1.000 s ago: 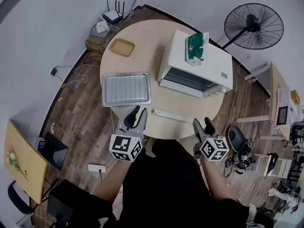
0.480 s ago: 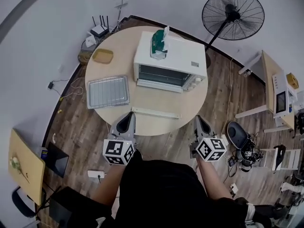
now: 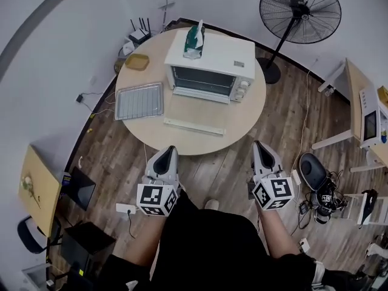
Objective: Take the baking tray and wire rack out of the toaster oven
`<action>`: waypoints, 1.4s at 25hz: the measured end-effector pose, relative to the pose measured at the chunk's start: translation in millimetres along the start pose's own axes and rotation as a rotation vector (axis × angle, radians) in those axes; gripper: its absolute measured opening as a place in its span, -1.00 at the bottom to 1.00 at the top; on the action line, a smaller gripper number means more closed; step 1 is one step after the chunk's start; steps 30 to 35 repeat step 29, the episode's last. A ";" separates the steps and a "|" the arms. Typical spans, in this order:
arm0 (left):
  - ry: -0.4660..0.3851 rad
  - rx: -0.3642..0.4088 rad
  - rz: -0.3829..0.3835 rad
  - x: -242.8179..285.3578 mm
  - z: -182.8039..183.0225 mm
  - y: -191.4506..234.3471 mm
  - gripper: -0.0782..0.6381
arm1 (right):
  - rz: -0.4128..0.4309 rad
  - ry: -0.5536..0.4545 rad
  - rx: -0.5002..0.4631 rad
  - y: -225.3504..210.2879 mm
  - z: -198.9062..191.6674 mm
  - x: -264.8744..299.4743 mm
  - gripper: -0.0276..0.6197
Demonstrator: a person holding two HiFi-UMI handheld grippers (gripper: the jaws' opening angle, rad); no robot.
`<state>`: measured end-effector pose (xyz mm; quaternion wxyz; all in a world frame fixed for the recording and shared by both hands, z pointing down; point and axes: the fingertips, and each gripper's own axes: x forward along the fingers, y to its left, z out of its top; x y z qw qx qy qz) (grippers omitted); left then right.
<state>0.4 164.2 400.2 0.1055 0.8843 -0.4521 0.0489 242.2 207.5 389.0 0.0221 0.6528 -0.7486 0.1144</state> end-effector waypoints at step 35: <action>0.000 0.062 -0.038 14.7 -1.4 -56.1 -0.72 | -0.035 -0.033 -0.068 -24.5 7.6 -21.5 -0.91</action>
